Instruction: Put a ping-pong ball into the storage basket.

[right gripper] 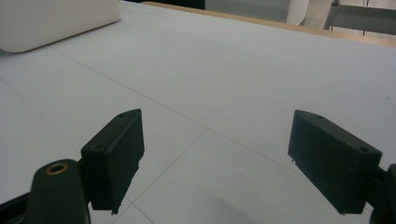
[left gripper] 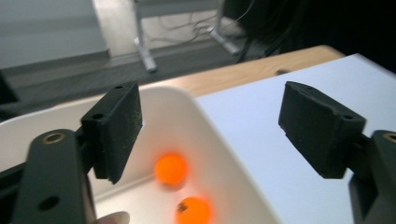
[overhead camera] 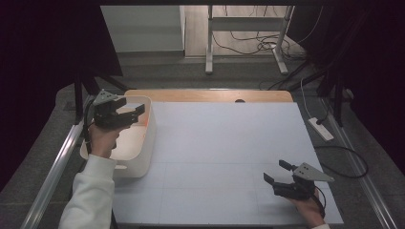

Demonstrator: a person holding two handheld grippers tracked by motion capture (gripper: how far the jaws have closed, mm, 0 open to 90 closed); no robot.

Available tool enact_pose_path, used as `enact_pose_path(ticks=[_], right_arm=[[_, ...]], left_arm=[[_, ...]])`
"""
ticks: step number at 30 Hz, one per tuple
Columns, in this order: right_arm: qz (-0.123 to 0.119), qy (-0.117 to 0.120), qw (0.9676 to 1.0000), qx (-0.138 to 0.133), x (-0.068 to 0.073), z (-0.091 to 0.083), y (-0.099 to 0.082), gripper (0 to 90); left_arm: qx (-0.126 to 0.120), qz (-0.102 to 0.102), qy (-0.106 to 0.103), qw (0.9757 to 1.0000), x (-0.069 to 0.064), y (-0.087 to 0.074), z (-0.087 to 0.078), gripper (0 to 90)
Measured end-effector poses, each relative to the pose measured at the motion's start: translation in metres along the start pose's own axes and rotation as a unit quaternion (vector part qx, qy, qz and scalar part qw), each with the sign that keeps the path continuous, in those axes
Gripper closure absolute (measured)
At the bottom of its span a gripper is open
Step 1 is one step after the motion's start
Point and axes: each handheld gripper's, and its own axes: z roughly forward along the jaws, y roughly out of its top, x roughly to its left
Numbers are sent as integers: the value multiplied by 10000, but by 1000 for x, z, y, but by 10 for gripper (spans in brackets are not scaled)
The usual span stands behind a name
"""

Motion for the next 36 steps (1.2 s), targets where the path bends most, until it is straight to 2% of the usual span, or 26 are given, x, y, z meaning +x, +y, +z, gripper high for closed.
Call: enact_pose_path(ticks=[5,9,12,13,15,22,28,36], right_arm=[[1,1,10000,1,0,0,0,187],[-9,9,10000,6,0,1,0,187],[-9,13,10000,4,0,1,1,188],[-9,15,10000,3,0,1,1,187],[-12,36,10000,-8,0,2,1,187],[-23,30,10000,1,0,2,1,187],[-36,42,10000,28,0,2,1,187],[-34,37,10000,9,1,1,0,187]], left_arm=[[-203,37,-452,9988,-13,2,-10,188],[-242,97,-609,9978,-21,2,-13,189],[-268,134,-825,9961,-29,0,-15,189],[-268,134,-825,9961,-29,0,-15,189],[-284,163,-1007,9944,-36,-3,-16,190],[-266,294,-1244,9914,-51,-9,-17,190],[-196,383,-1490,9879,-65,-17,-15,190],[-125,516,-1693,9841,-79,-25,-15,189]])
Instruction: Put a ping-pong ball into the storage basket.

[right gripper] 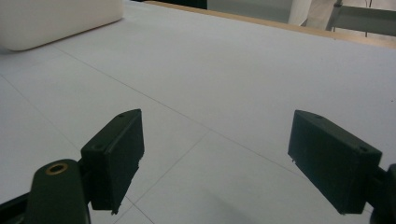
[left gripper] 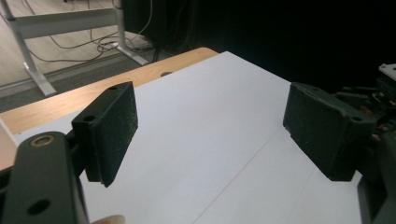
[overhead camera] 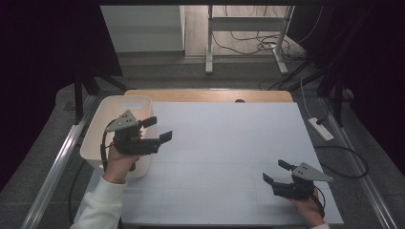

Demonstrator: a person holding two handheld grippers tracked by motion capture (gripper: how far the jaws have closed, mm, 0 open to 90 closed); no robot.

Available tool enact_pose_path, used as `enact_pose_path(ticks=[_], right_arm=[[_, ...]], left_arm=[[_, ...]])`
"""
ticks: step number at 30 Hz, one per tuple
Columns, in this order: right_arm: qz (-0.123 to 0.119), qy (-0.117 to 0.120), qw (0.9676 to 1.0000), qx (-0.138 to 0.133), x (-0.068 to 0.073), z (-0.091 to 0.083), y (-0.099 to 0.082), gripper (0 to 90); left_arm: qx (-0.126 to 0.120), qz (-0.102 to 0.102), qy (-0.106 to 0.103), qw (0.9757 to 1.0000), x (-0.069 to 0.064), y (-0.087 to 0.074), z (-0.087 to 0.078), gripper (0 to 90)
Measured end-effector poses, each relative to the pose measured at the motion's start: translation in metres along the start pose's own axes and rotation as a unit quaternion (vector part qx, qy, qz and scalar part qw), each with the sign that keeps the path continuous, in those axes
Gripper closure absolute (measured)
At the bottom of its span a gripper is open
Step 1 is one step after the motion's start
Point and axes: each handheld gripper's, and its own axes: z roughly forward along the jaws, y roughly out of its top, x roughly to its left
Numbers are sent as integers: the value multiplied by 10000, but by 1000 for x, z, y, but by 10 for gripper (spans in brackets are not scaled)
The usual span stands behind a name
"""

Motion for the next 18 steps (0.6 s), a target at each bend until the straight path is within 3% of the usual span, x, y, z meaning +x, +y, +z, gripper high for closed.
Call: enact_pose_path(ticks=[8,18], right_arm=[[3,-29,10000,26,0,-1,-1,188],[15,1,10000,14,2,0,0,187]], left_arm=[[65,-10,-256,9997,-11,-11,4,189],[214,125,-407,9989,-26,-27,10,188]])
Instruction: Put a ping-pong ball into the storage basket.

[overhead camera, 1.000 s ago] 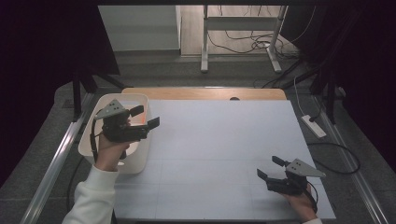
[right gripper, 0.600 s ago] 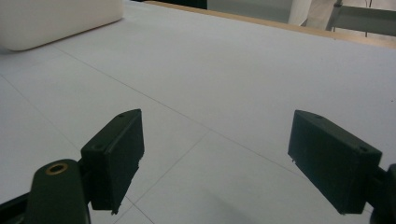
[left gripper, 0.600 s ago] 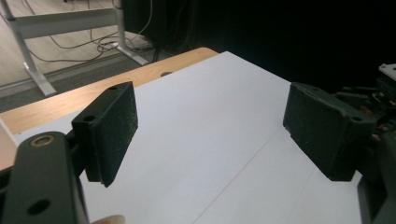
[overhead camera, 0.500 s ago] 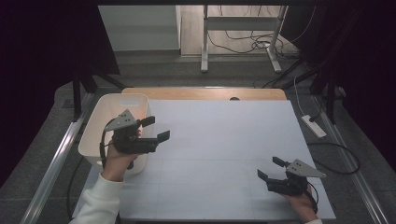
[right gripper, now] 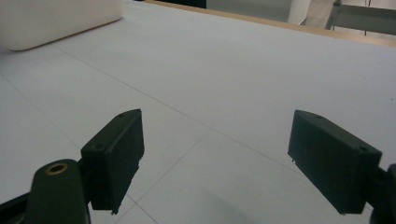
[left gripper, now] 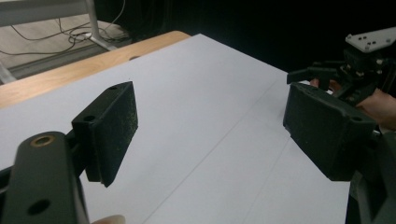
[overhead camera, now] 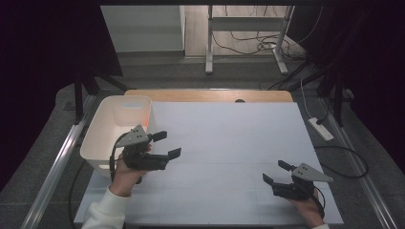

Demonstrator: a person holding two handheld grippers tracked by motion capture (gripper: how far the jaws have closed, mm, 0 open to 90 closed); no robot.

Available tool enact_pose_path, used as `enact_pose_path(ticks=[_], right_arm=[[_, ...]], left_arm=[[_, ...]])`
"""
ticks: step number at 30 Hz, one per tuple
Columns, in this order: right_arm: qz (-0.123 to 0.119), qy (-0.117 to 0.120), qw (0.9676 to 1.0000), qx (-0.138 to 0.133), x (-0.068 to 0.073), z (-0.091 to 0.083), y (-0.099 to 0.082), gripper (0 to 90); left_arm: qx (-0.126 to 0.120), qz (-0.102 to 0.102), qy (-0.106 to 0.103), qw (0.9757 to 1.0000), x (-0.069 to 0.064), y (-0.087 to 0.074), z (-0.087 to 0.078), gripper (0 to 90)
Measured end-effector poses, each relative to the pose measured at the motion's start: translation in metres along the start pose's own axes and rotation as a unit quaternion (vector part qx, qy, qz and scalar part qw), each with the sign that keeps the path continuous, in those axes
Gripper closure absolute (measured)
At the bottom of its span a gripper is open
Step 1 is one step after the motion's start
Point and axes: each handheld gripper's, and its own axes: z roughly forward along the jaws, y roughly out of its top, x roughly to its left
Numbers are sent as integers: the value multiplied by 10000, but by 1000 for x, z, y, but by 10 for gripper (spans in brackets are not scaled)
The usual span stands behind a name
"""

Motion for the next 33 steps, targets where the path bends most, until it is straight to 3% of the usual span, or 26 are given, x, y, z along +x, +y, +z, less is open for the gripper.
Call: enact_pose_path(ticks=[8,11,17,21,28,33], right_arm=[[4,9,10000,2,0,-1,0,187],[-1,21,10000,0,0,-1,0,187],[-6,46,10000,-3,1,0,0,187],[0,43,10000,9,1,-1,0,187],[-16,69,10000,16,2,0,0,187],[-44,131,9999,43,2,1,-1,187]], left_arm=[[113,-42,-86,9999,-6,-15,6,190],[131,105,27,9999,-10,-20,7,196],[212,142,-138,9996,-19,-31,14,200],[321,198,-112,9992,-24,-43,19,199],[496,183,-146,9985,-24,-58,26,196],[660,216,-32,9976,-21,-74,26,194]])
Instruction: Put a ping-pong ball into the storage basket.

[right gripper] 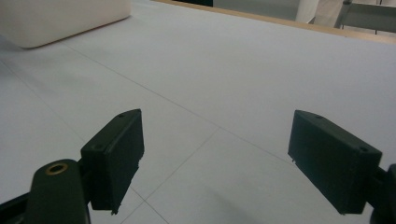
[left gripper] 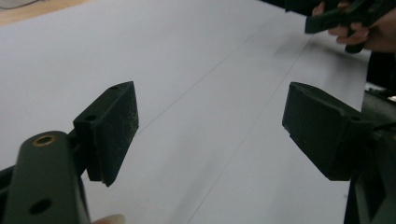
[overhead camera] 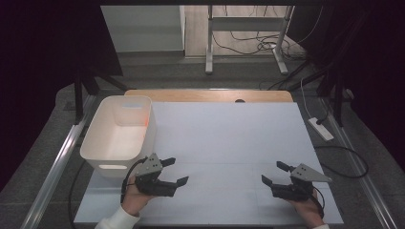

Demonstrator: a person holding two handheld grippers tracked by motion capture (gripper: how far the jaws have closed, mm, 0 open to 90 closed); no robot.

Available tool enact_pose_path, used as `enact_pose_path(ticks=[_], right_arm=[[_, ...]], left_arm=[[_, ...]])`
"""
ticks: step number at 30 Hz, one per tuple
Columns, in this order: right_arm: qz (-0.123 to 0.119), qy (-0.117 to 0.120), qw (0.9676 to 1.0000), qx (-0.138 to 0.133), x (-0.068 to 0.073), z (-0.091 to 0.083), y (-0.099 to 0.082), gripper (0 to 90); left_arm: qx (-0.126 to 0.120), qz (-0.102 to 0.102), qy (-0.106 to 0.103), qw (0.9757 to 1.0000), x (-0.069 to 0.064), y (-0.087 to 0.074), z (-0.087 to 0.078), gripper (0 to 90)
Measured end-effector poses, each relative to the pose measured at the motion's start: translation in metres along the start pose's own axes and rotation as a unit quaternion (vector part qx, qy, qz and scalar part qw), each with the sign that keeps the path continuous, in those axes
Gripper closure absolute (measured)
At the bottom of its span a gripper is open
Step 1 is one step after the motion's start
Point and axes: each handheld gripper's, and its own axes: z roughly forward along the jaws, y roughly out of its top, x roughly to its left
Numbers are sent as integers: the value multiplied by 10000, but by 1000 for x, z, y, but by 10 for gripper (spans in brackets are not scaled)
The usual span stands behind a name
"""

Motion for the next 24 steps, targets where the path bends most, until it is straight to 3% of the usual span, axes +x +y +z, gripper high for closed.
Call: enact_pose_path(ticks=[10,24], right_arm=[[-32,85,9999,113,2,3,-1,186],[-128,198,9992,315,5,7,-3,184]], left_arm=[[9,-105,73,9999,6,-28,-7,195],[-75,-161,217,9996,17,-38,-21,193]])
